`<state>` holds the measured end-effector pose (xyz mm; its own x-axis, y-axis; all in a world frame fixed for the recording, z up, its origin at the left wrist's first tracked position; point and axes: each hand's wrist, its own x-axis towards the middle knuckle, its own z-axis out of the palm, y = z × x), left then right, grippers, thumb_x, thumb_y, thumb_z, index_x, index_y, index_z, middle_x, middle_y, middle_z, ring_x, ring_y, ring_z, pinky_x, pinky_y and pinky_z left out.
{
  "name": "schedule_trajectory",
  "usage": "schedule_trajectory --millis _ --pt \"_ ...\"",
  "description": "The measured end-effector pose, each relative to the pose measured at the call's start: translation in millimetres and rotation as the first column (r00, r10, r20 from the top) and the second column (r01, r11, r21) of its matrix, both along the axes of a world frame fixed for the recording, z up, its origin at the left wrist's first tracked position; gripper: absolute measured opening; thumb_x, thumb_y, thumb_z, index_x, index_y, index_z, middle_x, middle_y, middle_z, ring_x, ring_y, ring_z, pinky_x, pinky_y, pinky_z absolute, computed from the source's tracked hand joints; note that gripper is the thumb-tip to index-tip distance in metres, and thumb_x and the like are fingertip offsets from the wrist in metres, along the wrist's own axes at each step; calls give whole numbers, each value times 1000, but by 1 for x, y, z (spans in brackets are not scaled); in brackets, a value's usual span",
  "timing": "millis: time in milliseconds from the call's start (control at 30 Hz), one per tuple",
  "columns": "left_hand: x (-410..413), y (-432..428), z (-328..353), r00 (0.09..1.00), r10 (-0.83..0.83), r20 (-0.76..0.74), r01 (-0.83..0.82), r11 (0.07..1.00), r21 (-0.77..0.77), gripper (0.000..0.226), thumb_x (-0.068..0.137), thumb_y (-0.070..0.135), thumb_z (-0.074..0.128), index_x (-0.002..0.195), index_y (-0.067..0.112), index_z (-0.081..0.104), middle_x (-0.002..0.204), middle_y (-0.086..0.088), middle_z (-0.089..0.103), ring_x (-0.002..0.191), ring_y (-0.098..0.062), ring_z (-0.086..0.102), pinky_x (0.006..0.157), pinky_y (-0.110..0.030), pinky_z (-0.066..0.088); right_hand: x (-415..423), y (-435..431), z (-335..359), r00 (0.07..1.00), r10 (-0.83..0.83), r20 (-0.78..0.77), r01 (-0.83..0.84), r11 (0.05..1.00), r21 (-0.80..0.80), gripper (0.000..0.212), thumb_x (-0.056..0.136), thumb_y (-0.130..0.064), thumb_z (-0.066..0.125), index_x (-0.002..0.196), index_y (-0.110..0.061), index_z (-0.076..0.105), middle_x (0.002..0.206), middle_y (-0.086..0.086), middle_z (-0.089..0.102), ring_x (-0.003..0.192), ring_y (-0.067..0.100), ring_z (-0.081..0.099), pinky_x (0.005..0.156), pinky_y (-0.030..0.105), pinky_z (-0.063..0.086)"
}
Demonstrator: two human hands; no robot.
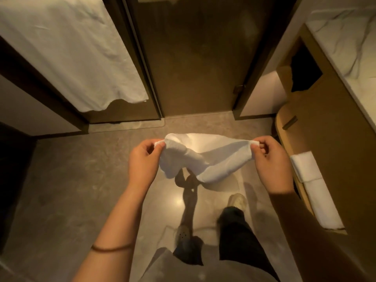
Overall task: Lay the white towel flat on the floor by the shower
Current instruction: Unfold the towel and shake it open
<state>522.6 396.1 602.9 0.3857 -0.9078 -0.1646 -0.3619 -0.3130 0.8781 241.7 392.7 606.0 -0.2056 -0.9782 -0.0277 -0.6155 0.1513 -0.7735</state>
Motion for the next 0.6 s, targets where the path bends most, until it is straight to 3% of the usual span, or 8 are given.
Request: schedule_trajectory --millis 200,367,600 --pt "-51 -46 -1 995 94 43 -94 996 -4 18 91 28 60 104 21 71 94 4 71 88 -10 65 74 -23 49 -45 -70 -2 996 89 -5 -89 996 -2 11 95 -32 48 101 -27 57 96 -2 61 87 14 56 73 29 47" --pt "-98 -98 2 990 95 109 -92 995 -31 10 91 31 60 85 34 67 78 14 68 74 -4 63 61 -22 48 -95 -128 -7 989 145 7 -145 989 2 9 95 -33 49 100 -30 56 95 -3 60 87 15 58 78 37 53" --pt "-111 -149 -15 986 118 114 -117 993 -17 10 91 31 60 85 37 67 80 20 67 74 6 63 63 -21 49 -114 -194 -28 973 229 21 -230 973 34 3 94 -35 50 93 -38 51 84 -20 54 80 6 56 66 20 44"
